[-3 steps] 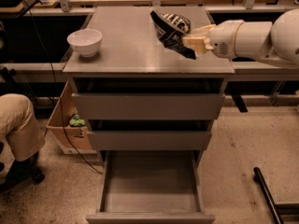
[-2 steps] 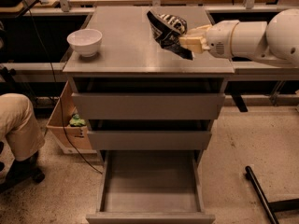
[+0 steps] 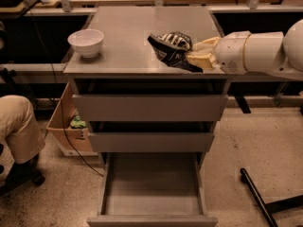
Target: Place blue chip bag into bottom drawer
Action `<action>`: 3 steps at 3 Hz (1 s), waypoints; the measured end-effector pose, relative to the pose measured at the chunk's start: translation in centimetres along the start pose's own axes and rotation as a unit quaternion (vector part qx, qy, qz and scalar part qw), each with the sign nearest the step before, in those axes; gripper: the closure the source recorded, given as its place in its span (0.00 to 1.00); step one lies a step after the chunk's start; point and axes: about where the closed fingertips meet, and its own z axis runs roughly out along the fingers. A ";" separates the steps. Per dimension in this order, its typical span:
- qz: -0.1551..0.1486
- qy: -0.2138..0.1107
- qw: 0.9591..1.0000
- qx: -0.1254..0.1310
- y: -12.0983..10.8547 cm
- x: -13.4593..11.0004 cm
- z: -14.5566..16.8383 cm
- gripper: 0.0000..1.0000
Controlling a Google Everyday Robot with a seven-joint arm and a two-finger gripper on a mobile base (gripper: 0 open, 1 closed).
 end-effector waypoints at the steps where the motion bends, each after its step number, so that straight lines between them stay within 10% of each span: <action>1: -0.056 0.036 0.998 -0.010 4.0 3.0 -2.8 1.00; 3: -0.127 0.086 0.987 -0.039 8.8 8.1 -4.2 1.00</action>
Offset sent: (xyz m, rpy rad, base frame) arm -0.1239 -0.0413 -0.1250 -0.4371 -0.0823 0.1338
